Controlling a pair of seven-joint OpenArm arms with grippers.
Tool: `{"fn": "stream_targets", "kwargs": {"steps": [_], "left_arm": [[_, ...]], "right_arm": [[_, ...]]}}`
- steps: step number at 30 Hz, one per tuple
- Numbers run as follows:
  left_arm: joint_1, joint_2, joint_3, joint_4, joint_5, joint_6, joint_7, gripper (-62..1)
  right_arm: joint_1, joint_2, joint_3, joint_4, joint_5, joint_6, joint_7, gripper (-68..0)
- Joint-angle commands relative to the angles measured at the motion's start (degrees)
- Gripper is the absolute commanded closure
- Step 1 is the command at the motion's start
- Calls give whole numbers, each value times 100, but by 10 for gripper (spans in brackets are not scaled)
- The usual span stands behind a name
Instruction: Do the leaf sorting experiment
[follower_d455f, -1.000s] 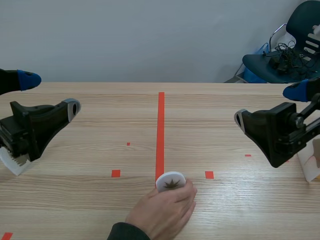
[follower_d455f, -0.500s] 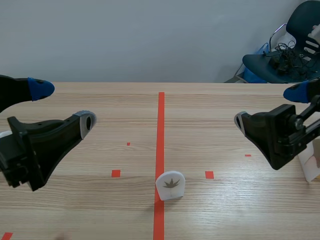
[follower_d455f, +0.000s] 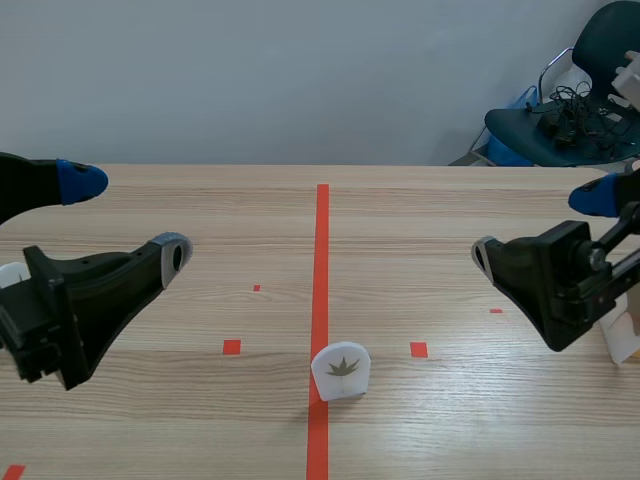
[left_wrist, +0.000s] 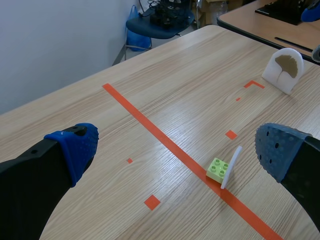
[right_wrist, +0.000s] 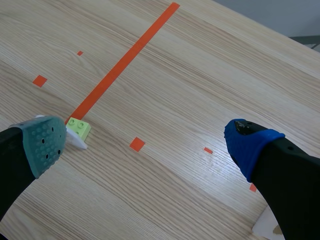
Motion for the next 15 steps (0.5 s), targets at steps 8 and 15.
{"fn": "stream_targets", "kwargs": {"steps": [8, 15], "left_arm": [[-61, 13, 4, 2, -85, 13, -81, -623], [-61, 13, 4, 2, -85, 13, -83, -623]], "right_arm": [[127, 151, -304, 11, 55, 243, -26, -679], [472, 409, -1467, -734, -588, 568, 470, -679]]}}
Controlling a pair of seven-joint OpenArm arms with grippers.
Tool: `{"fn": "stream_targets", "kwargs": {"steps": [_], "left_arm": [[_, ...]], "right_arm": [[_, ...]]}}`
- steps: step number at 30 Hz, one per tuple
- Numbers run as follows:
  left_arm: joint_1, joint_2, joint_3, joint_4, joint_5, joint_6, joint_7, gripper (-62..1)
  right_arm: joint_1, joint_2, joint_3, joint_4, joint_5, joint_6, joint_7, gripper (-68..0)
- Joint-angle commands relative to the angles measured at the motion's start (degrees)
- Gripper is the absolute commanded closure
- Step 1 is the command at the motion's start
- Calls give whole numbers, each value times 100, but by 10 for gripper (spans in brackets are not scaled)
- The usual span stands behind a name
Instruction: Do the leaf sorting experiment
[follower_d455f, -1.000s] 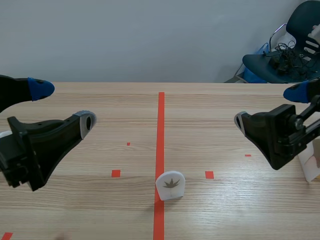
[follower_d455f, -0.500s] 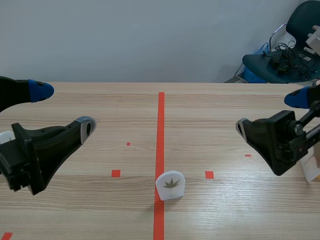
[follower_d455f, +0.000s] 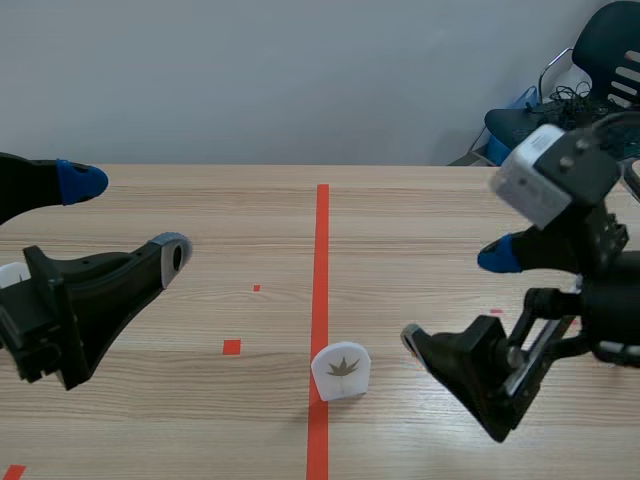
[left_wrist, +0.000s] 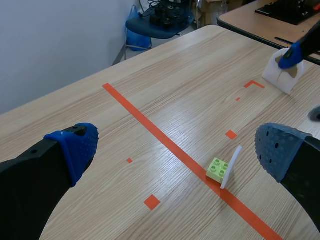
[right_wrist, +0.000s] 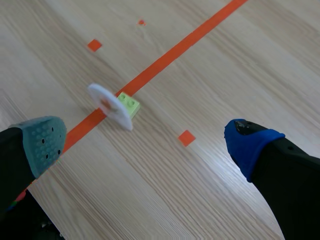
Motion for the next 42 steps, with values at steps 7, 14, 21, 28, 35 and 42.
{"fn": "stream_targets", "kwargs": {"steps": [7, 14, 21, 28, 35, 42], "left_arm": [[-63, 13, 4, 4, -79, 13, -85, -623], [-74, 13, 4, 4, -79, 11, -131, -623], [-79, 13, 4, 4, -79, 11, -129, -623], [-79, 13, 4, 4, -79, 11, -129, -623], [-79, 13, 4, 4, -79, 11, -129, -623], [-79, 13, 4, 4, -81, 11, -129, -623]], "right_arm": [[1204, 173, -1176, -1375, -570, 195, 918, -679], [2083, -195, -2234, -2680, -1392, 195, 1587, -679], [2632, -699, -2922, -3650, -1888, 190, 1982, -613], [2704, -798, -3008, -3773, -1996, 188, 1974, -293], [2728, -769, -2889, -3663, -2079, 186, 1818, -99], [2677, -752, -2234, -3025, -1725, 146, 1261, -61]]}}
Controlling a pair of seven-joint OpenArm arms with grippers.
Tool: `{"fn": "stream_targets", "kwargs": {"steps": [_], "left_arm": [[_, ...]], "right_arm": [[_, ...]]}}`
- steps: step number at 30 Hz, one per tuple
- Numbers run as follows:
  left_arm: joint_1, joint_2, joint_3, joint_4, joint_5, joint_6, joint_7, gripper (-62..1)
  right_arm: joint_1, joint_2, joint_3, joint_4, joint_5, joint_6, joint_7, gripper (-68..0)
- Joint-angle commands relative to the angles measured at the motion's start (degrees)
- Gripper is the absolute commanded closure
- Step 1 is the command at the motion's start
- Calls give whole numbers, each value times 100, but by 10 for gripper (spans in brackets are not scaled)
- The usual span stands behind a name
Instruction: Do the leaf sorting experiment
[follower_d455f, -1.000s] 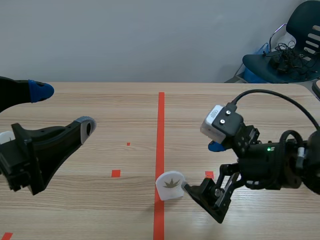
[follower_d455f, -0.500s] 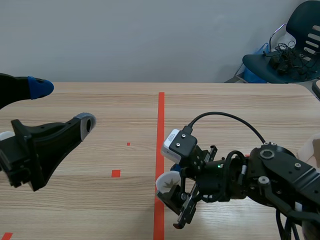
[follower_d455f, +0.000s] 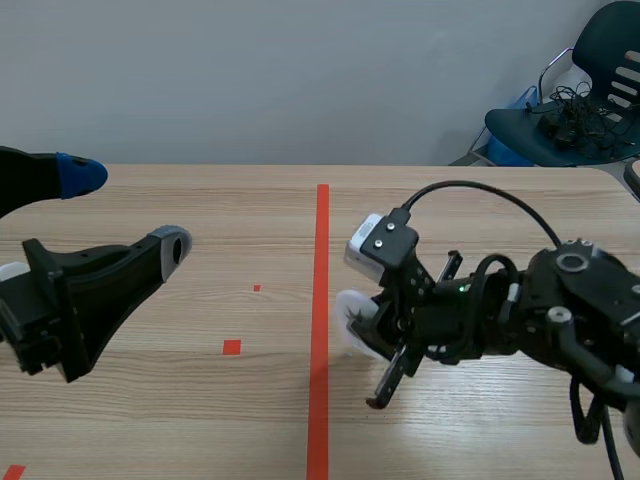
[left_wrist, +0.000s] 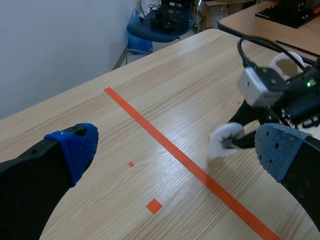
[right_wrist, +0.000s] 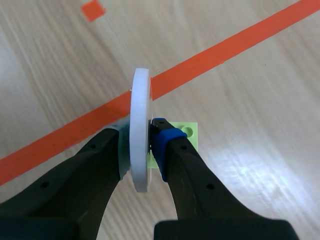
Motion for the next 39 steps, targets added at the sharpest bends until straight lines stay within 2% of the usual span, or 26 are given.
{"fn": "stream_targets", "kwargs": {"steps": [1, 3, 9, 11, 14, 17, 21, 24, 29, 31, 34, 39], "left_arm": [[-17, 13, 4, 9, -76, 11, -90, -623], [-17, 13, 4, 9, -76, 11, -87, -623], [-17, 13, 4, 9, -76, 11, -90, -623], [-17, 13, 4, 9, -76, 11, -90, -623], [-17, 13, 4, 9, -79, 11, -90, -623], [-17, 13, 4, 9, -79, 11, -90, -623], [-20, 13, 4, 9, -79, 11, -90, -623], [-48, 13, 4, 9, -79, 11, -87, -623], [-48, 13, 4, 9, -79, 11, -90, -623], [-48, 13, 4, 9, -79, 11, -90, -623], [-48, 13, 4, 9, -79, 11, -90, -623], [-48, 13, 4, 9, -79, 11, -90, -623]], "right_arm": [[24, 92, 264, 323, 286, -17, -85, -61], [-72, 92, 608, 577, 570, -85, -334, -61], [-649, 92, 1869, 1252, 798, -791, -841, -61], [-852, 92, 2297, 1370, 914, -944, -962, -61], [-1174, 87, 2935, 1436, 1051, -1095, -986, -61], [-1482, 52, 3482, 1436, 1150, -1099, -1073, -61], [-1847, -125, 4063, 1423, 1152, -1213, -925, -61], [-1917, -328, 4306, 1349, 1150, -1222, -870, -61], [-1912, -590, 4352, 988, 1152, -1224, -802, -61], [-1912, -629, 4358, 796, 1150, -1228, -647, -61], [-1897, -643, 4367, 533, 1132, -1436, -437, -61], [-1755, -643, 4546, 122, 1008, -1504, -179, -61]]}}
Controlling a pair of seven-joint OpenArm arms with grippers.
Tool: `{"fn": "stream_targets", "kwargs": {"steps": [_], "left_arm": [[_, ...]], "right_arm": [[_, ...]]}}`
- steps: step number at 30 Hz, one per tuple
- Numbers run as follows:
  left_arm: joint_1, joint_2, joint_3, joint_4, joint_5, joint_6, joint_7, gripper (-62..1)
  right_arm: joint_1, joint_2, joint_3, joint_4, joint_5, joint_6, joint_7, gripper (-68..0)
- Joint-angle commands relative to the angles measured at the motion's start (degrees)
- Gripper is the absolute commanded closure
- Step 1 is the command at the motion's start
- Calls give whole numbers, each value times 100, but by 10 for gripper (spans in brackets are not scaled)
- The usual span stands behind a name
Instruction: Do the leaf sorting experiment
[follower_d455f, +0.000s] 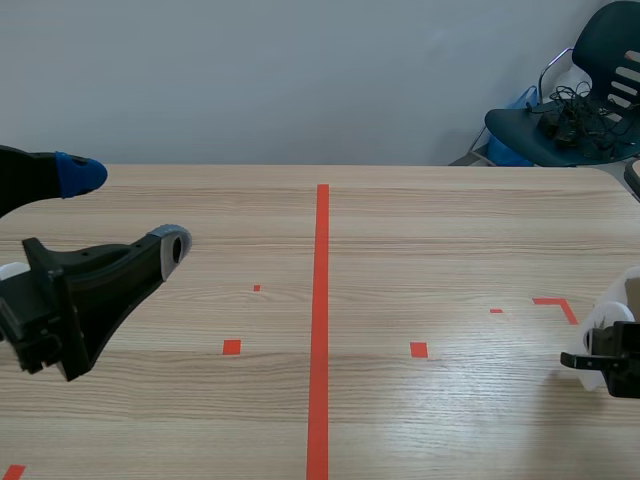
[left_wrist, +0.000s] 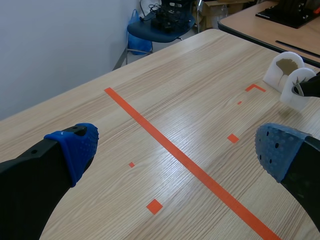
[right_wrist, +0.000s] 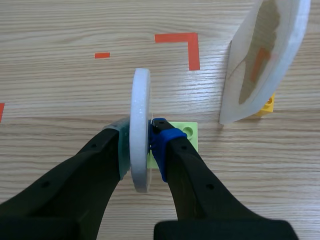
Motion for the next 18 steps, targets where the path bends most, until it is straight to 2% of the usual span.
{"fn": "stream_targets", "kwargs": {"steps": [1, 3, 7, 13, 15, 18], "left_arm": [[-31, 13, 4, 20, -81, 13, -87, -623], [-31, 13, 4, 20, -81, 13, -87, -623], [-31, 13, 4, 20, -81, 13, -87, -623], [-31, 13, 4, 20, -81, 13, -87, -623], [-31, 13, 4, 20, -81, 13, -87, -623], [-31, 13, 4, 20, -81, 13, -90, -623]], "right_arm": [[221, 111, 155, -83, -76, -68, 157, -61], [332, 114, 225, -361, -203, -199, 302, -61], [525, 114, 393, -861, -212, -214, 496, -61], [610, 116, 621, -927, -295, -214, 601, -73], [610, 133, 684, -927, -350, -212, 651, -131], [608, 179, 752, -927, -420, -190, 664, -308]]}}
